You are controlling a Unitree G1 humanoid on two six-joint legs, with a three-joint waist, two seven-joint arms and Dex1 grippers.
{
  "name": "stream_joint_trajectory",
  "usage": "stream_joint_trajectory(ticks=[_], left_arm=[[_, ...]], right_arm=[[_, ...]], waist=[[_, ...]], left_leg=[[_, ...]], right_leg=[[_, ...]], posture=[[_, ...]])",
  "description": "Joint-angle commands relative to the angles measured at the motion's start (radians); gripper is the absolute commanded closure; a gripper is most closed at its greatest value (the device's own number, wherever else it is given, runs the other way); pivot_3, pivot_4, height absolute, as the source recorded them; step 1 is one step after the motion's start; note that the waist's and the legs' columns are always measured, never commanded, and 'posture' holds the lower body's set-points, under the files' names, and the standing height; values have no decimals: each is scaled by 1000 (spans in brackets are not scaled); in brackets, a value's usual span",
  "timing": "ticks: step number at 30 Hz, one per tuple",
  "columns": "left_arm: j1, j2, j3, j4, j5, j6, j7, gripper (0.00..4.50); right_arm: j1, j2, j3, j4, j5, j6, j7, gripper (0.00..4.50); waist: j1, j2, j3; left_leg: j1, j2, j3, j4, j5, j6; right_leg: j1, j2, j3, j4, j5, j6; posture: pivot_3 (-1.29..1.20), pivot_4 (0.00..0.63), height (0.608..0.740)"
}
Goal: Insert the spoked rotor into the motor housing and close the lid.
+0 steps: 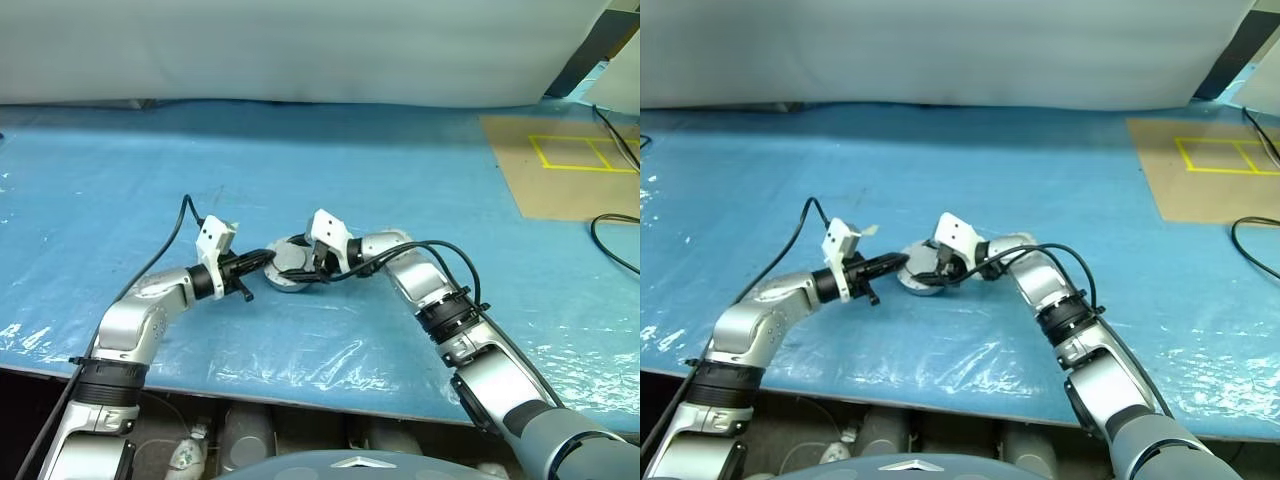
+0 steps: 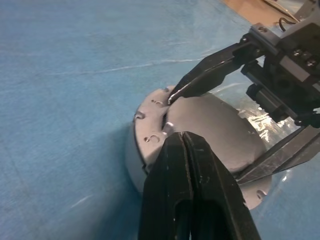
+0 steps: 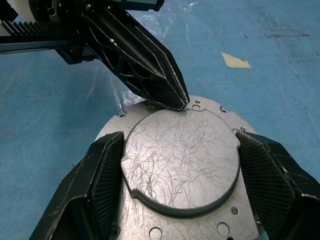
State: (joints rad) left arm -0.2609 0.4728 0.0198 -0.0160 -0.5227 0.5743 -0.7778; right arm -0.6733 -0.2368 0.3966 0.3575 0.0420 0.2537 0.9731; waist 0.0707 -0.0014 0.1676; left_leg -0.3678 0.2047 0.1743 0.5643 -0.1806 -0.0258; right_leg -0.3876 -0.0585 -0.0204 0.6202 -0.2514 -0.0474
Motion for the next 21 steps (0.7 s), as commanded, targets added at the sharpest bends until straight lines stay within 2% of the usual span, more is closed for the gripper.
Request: stream_joint_trajectory(ticks=[1,5,12,20,21], left_arm=[[8,9,22,-25,-15,2,-21,4500],[21,18,16,-32,-15,11,-43,4500],[29,53,-63,-33,52,8,-73,4500],[30,59,-74,-6,92,-31,-86,4500],[27,54,-72,-5,91,-30,-82,4500]], right_arm=[[34,-34,-4,40,-31,49,-17,1331],[40,-38,-4,33,-33,54,-16,1331],[31,-30,-10,39,-31,60,-25,1331],[55,-32,-12,-16,-31,28,-29,1331],[57,-29,-24,-23,-19,24,-28,981]], waist=[[0,0,0],[0,0,0],[2,1,0],[3,1,-1],[3,1,-1]], left_leg=[[0,0,0,0,0,0],[0,0,0,-2,0,0],[0,0,0,-3,0,0],[0,-1,0,-4,0,0],[0,-1,0,-4,0,0]], right_leg=[[0,0,0,0,0,0],[0,0,0,-2,0,0],[0,-1,0,-4,0,0],[1,-1,0,-6,0,0],[1,-1,0,-6,0,0]], posture=[[0,150,740],[0,150,740],[0,150,740],[0,150,740],[0,150,740]])
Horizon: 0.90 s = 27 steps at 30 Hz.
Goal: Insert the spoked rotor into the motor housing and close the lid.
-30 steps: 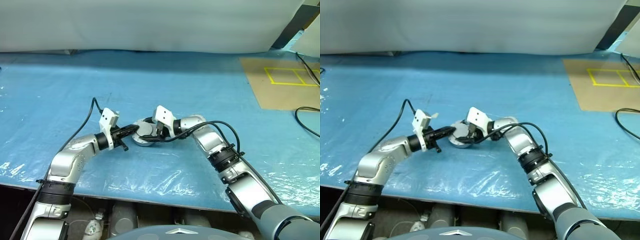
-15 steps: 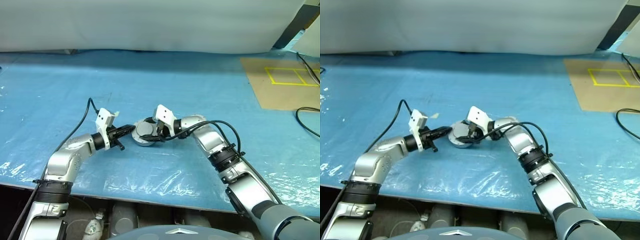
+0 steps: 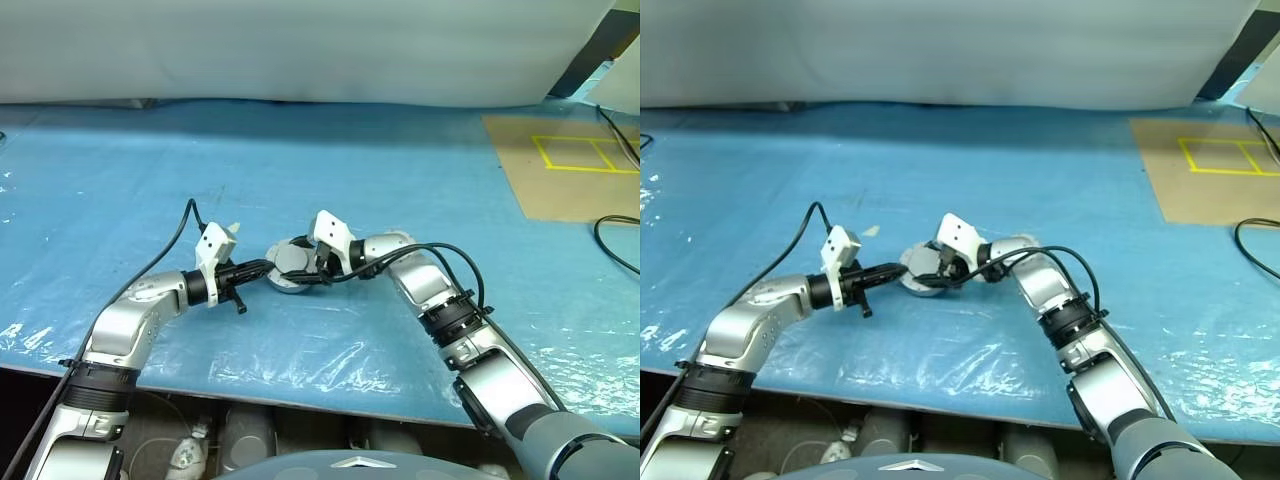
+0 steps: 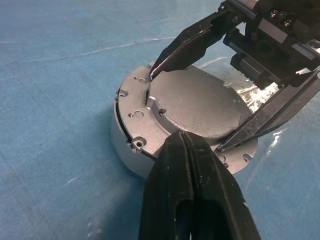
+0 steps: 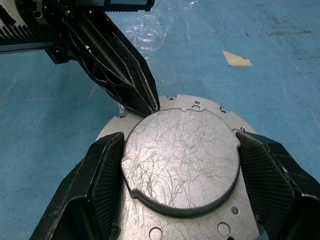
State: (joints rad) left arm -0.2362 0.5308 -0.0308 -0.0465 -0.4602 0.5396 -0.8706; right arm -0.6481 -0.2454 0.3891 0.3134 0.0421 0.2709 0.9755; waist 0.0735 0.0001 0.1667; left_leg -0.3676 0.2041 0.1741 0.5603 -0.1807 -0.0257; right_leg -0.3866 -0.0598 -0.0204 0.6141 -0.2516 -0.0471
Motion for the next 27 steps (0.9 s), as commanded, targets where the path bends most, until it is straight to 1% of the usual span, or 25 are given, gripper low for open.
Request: stream_joint_trajectory(ticks=[1,2,3,4,11,15,20,24,27], left_arm=[[0,-7,-21,25,29,6,13,4500],[-2,-9,-23,25,29,5,11,4500],[-3,-10,-24,24,30,4,9,4500],[-3,-12,-25,21,29,6,9,4500],[-14,-15,-24,28,31,6,-6,4500],[-20,-17,-29,28,33,8,-7,4500],[-18,-15,-27,31,33,6,-11,4500],[-19,-15,-28,28,33,8,-14,4500],[-22,-16,-27,31,34,6,-14,4500]], right_arm=[[33,-23,-24,7,-6,10,-21,618],[29,-30,-23,-8,0,25,-4,383],[25,-37,-20,-18,0,38,7,47],[18,-39,-32,-26,9,54,9,18],[2,-36,-109,-82,77,114,-14,18],[-6,-42,-208,-149,198,242,-1,18],[3,-71,-293,-248,317,384,12,18],[21,-119,-321,-227,371,509,17,18],[32,-158,-353,-107,399,618,12,18]], waist=[[0,0,0],[0,0,0],[1,0,0],[1,0,0],[-2,0,0],[-3,0,0],[-3,0,0],[-2,0,0],[-1,0,0]], left_leg=[[0,0,0,0,0,0],[0,0,0,0,0,0],[0,0,0,0,0,0],[-1,0,0,0,0,0],[-2,0,0,-3,1,-2],[-5,0,0,-3,2,-3],[-7,0,0,-4,2,-3],[-7,0,0,-4,2,-3],[-6,0,1,-4,2,-3]], right_leg=[[0,0,0,0,0,0],[0,0,0,0,0,0],[0,0,0,0,0,0],[0,0,0,-1,0,0],[-3,1,0,-2,0,0],[-5,1,0,-3,0,0],[-6,1,-1,-3,0,0],[-6,1,-1,-4,0,0],[-5,1,-1,-5,0,0]], posture=[[0,150,740],[0,150,740],[0,150,740],[0,150,740],[0,150,740],[0,150,740],[0,150,740],[0,150,740],[0,150,740]])
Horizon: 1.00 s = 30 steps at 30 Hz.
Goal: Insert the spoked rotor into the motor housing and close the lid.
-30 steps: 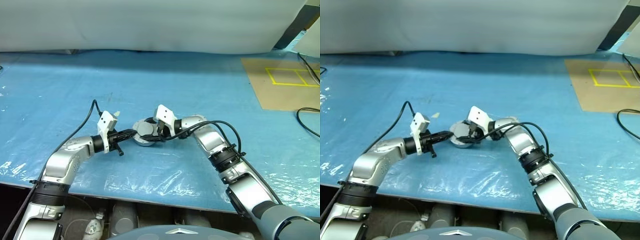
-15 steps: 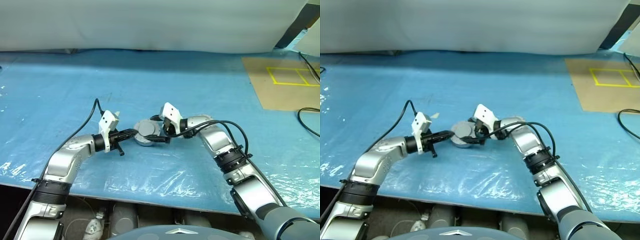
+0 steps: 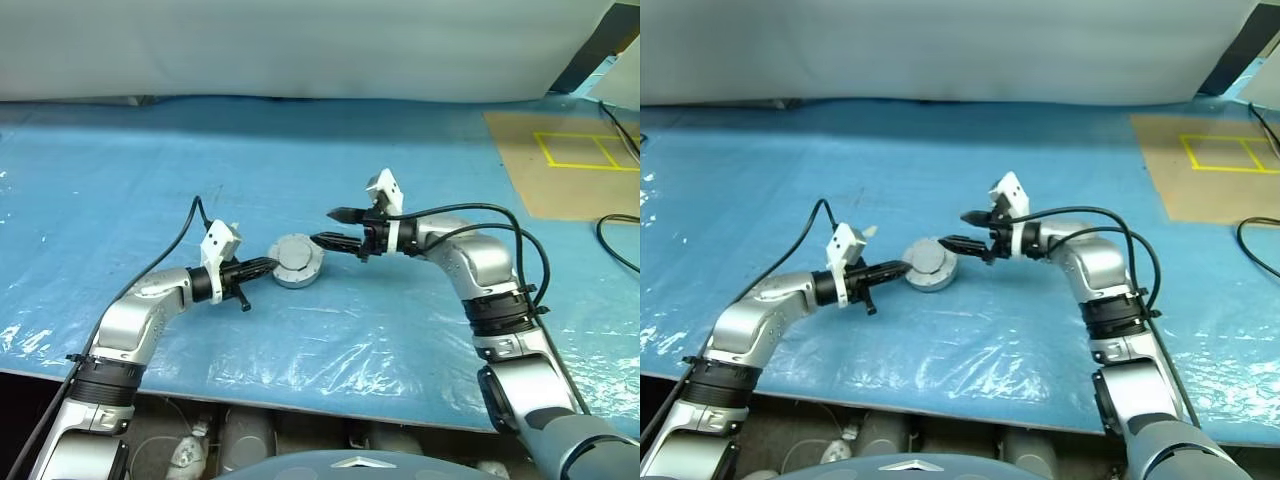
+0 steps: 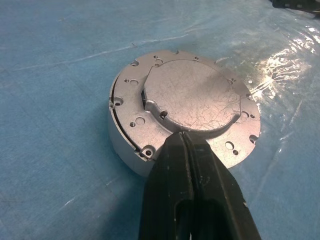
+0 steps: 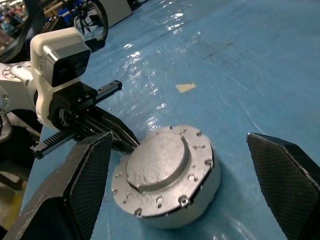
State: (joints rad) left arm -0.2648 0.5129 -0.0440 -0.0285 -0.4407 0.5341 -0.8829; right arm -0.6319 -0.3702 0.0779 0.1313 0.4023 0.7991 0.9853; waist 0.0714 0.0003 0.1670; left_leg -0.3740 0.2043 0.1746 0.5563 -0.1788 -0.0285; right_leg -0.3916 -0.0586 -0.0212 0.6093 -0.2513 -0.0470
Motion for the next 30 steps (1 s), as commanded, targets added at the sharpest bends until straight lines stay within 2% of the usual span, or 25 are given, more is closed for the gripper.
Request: stream_joint_trajectory(ticks=[1,5,9,15,20,30], left_arm=[[7,2,-14,14,15,10,-1,4500],[11,2,-9,11,15,7,1,4500],[14,3,-6,5,15,7,1,4500],[11,8,-3,2,12,10,-2,4500],[10,9,0,3,10,10,-6,4500],[12,7,0,3,10,10,-8,4500]], right_arm=[[17,-41,-50,110,50,126,2,18],[12,-27,-99,203,92,217,-20,18],[9,36,-130,235,122,260,-58,18],[18,114,-109,230,159,332,-73,18],[35,122,-70,253,150,341,-77,18],[37,207,-122,318,182,337,-122,18]], waist=[[1,0,0],[1,1,0],[1,1,0],[2,1,0],[3,1,0],[0,1,-1]], left_leg=[[0,0,0,0,0,0],[0,0,1,0,0,0],[1,1,1,0,0,0],[1,1,1,1,0,0],[1,1,1,1,0,0],[4,1,1,0,0,0]], right_leg=[[0,0,0,0,0,0],[0,1,0,0,0,0],[0,1,-1,1,0,0],[0,1,-1,1,0,0],[1,1,-1,1,0,0],[2,1,-1,1,0,0]], posture=[[0,150,740],[0,150,740],[0,150,740],[0,150,740],[0,150,740],[0,150,740]])
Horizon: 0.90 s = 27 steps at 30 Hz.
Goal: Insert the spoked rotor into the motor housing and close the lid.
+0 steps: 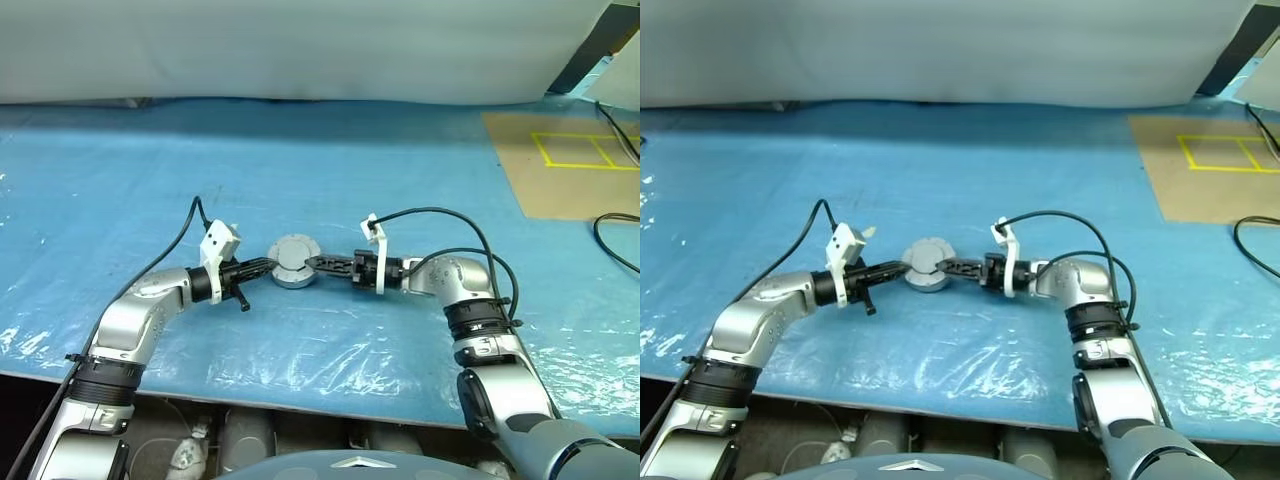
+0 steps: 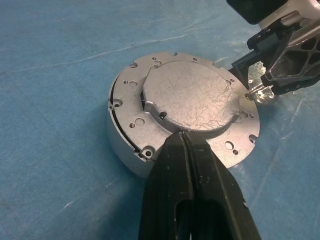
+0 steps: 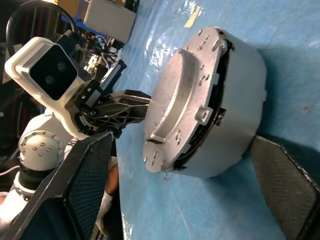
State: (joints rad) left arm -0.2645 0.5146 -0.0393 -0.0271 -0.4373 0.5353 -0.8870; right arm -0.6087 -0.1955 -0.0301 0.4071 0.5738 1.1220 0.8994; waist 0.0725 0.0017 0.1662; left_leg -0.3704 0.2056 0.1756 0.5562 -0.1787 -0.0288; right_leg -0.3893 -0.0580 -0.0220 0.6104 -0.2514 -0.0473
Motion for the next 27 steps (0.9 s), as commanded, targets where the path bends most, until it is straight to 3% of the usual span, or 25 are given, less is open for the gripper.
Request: stream_joint_trajectory(ticks=[1,5,9,21,27], left_arm=[[12,7,-6,2,8,7,-5,4500],[11,8,-5,1,7,10,-7,4500],[9,10,-5,4,6,11,-11,4500],[0,5,2,6,0,21,-17,4500],[-19,-53,135,-72,-159,79,-1,4500]], right_arm=[[6,46,-42,55,25,11,-47,18],[-6,67,-107,89,45,-1,-81,1266],[16,68,-93,77,38,-3,-69,2629],[30,113,-80,23,71,-6,-64,2694],[17,139,-97,33,72,-10,-89,2694]], waist=[[-1,0,0],[-2,0,0],[-1,0,0],[-1,0,0],[-3,0,0]], left_leg=[[0,0,0,0,0,0],[1,0,0,0,0,0],[0,0,0,-1,0,0],[1,0,0,-2,0,0],[-2,0,0,-3,0,0]], right_leg=[[0,0,0,0,0,0],[0,0,0,0,0,0],[0,0,0,0,0,0],[0,0,0,-1,0,0],[-3,0,0,-1,0,0]], posture=[[0,150,740],[0,150,740],[0,150,740],[0,150,740],[0,150,740]])
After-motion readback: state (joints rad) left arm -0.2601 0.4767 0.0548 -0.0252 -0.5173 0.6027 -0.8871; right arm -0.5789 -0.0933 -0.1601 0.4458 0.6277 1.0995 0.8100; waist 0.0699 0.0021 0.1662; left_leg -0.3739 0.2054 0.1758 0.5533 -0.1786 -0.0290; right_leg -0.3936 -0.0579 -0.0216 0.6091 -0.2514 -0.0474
